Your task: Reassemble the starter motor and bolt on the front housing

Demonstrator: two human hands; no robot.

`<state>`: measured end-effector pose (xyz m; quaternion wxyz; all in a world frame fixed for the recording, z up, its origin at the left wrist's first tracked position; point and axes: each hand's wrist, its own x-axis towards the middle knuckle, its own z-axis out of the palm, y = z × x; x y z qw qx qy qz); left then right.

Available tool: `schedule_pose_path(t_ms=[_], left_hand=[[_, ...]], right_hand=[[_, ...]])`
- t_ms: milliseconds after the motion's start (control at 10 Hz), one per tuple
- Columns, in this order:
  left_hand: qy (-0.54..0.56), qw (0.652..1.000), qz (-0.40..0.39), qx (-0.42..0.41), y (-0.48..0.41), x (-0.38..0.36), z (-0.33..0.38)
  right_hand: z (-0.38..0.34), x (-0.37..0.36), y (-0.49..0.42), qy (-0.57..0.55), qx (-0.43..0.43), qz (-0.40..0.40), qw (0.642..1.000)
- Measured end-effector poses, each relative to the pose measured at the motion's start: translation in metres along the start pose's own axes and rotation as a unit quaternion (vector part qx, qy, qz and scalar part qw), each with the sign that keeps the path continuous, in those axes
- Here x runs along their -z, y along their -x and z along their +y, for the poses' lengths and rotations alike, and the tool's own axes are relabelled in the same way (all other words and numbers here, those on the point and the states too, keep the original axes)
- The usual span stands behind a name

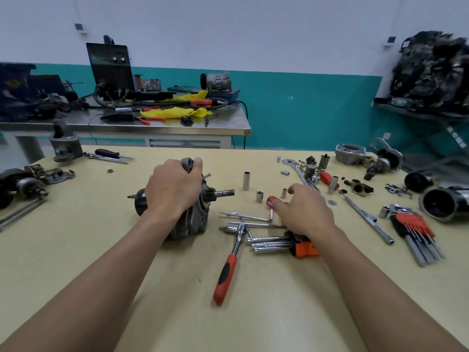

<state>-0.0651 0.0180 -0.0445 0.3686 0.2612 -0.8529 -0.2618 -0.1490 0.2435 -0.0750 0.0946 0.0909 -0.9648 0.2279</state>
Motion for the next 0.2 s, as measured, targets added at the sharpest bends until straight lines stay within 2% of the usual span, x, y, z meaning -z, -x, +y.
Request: schedule_pose_path(t_ms=[100, 200], left_hand=[[0.046, 0.996, -0.063, -0.045, 0.018, 0.023, -0.006], [0.097, 0.990, 0.005, -0.101, 0.056, 0.070, -0.051]], right_hand=[[0.001, 0.005, 0.009, -0.086, 0.006, 0.040, 0.995], [0.003, 0.011, 0.023, -0.171, 0.036, 0.085, 0.981]])
